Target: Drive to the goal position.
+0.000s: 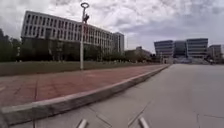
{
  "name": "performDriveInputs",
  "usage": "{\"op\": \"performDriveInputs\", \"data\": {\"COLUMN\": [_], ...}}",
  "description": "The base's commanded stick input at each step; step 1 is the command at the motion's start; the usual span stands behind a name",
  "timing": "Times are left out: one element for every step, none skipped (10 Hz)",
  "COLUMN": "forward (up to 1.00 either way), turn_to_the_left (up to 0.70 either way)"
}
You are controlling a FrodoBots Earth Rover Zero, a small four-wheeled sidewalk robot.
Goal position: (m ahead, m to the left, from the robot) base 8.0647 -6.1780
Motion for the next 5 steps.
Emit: {"op": "performDriveInputs", "data": {"forward": [0.70, 0.70, 0.70, 0.70, 0.70], "turn_to_the_left": [-0.35, -0.35, -0.35, -0.35, -0.35]}}
